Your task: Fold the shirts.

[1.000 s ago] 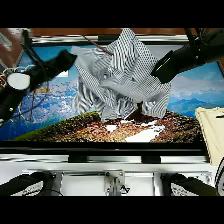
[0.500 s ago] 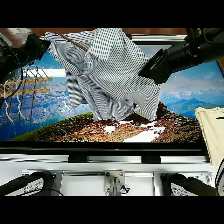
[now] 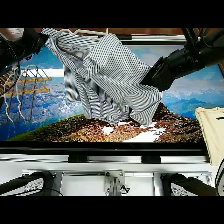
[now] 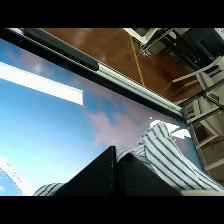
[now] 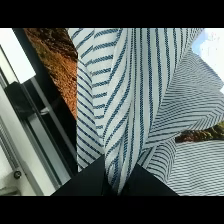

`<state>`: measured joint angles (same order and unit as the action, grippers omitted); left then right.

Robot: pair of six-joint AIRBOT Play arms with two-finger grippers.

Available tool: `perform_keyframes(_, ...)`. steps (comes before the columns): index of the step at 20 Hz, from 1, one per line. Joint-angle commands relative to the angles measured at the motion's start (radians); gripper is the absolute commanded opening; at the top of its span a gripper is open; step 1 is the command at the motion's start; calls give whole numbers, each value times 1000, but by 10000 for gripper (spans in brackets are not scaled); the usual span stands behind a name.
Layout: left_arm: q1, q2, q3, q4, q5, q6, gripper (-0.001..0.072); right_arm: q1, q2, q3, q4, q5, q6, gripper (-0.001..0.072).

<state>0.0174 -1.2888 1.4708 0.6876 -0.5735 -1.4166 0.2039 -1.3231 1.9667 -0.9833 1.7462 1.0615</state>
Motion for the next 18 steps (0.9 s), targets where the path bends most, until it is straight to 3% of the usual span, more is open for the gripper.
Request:
perform_keyframes(1,0,-2,48,0,-69,77,56,-1,0,1,-99,1,1,66)
perform_keyframes(3,-2,4,102,0,-163,182,55,0,-2,1,-142,-21,1,66)
perform_keyframes(5,-10,14,158,0,-198,232,54,0,-15,1,-141,-16,7,66)
perform_keyframes(11,-153,24,350,-1,-217,264,54,35,-59,1,-184,-27,32,66)
perform_keyframes(14,-315,25,377,26,-310,282,53,86,-61,1,-236,-135,66,67)
perform_keyframes(16,-387,25,377,159,-455,240,53,78,-50,3,-243,-230,116,67)
perform_keyframes(18,-425,25,377,348,-620,146,53,70,-27,4,-236,-291,139,68)
